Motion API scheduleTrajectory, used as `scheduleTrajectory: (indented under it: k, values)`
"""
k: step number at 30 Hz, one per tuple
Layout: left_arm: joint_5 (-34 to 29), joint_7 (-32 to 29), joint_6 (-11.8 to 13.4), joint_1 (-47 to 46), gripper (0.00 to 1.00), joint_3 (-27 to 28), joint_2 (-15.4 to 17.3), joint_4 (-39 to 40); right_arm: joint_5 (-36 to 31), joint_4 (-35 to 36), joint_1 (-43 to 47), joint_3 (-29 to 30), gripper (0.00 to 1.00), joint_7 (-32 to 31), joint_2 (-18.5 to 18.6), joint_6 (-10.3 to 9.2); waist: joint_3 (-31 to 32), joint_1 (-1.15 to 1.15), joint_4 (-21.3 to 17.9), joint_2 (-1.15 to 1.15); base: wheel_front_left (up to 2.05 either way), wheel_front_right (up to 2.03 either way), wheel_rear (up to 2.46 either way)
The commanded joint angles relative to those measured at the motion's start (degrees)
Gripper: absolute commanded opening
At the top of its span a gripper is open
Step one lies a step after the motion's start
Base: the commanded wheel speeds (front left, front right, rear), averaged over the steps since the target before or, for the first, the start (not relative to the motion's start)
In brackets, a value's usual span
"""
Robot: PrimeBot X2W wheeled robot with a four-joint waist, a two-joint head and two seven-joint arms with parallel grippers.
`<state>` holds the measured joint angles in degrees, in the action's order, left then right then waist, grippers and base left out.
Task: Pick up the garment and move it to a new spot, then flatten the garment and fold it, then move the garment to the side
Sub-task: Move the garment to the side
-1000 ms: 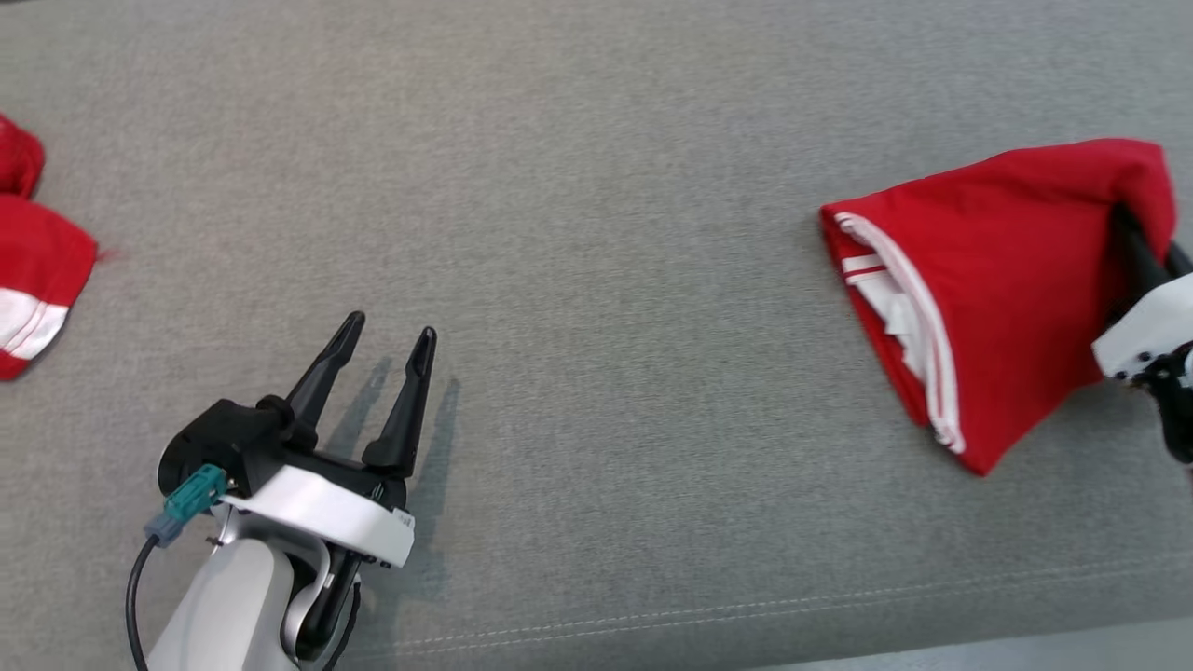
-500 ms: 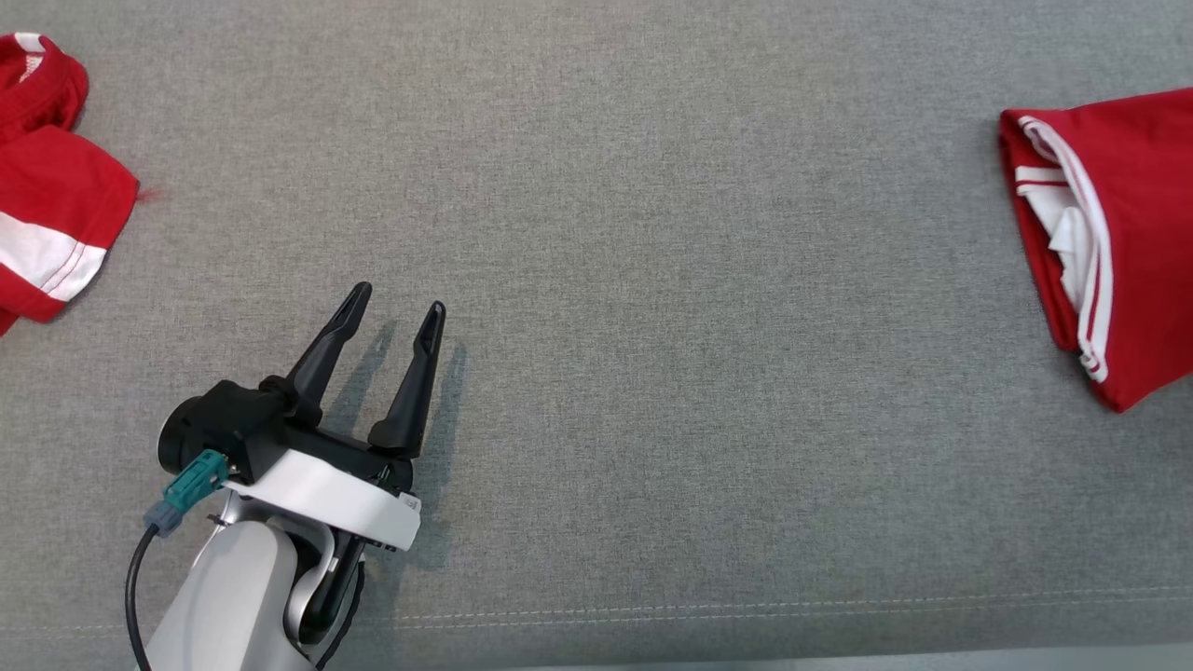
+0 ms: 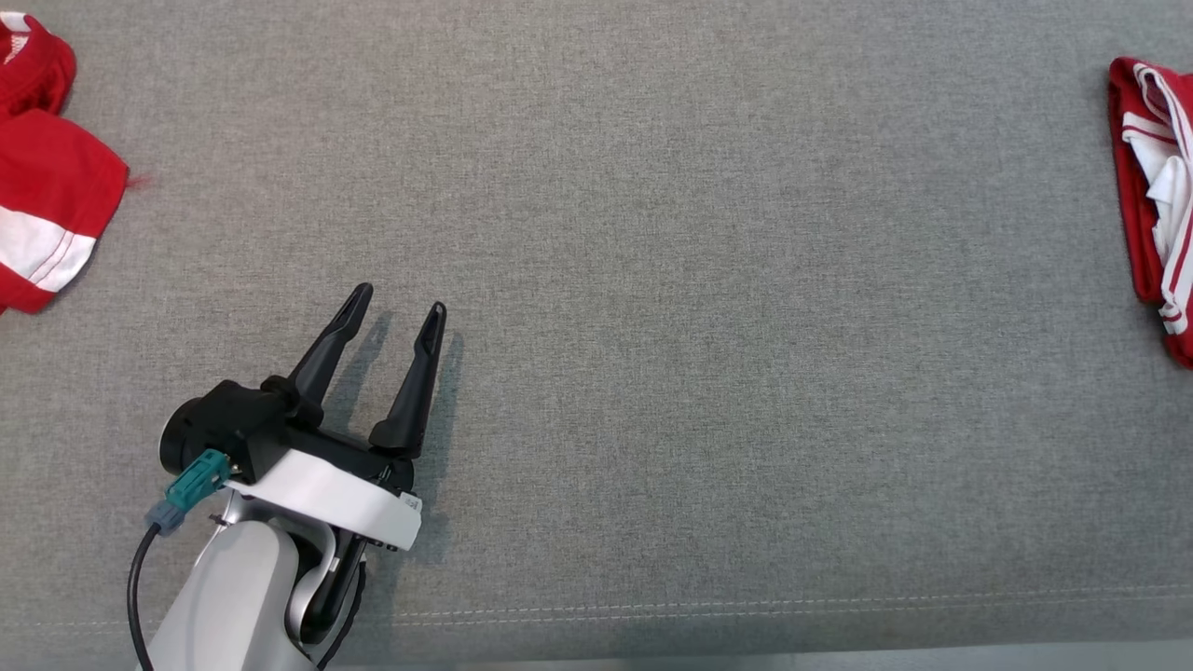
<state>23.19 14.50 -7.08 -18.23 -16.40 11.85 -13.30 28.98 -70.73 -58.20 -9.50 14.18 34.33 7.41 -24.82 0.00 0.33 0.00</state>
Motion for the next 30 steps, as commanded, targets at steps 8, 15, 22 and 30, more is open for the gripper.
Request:
scheduleTrajectory:
  k: [8, 15, 22, 30]
  values:
    - [-0.2, 0.5, -0.4, -1.9, 1.00, 2.1, 0.5, 0.3, -12.7, 11.2, 4.9, 13.7, 1.00, 0.8, -0.4, 0.08, 2.0, 0.00, -0.7, 0.00, 0.00, 0.00, 0.00]
    - [-0.2, 0.5, -0.4, -0.9, 1.00, 2.8, -0.3, -0.5, -18.1, 24.9, 11.4, 17.1, 1.00, 0.8, -6.5, 0.08, 5.0, 0.00, -0.9, 0.00, 0.00, 0.00, 0.00]
    - [-0.4, 0.5, -0.4, 0.9, 1.00, 4.9, -1.3, -1.2, -18.5, 37.6, 20.3, 15.1, 1.00, 0.8, -12.9, 0.08, 8.7, 0.00, -0.9, 0.00, 0.00, 0.00, 0.00]
    - [-2.0, 0.5, -0.4, 4.2, 1.00, 8.4, -2.6, -2.3, -18.4, 47.1, 34.0, 14.5, 1.00, 0.8, -18.5, 0.08, 14.3, 0.00, 0.0, 0.00, 0.00, 0.00, 0.00]
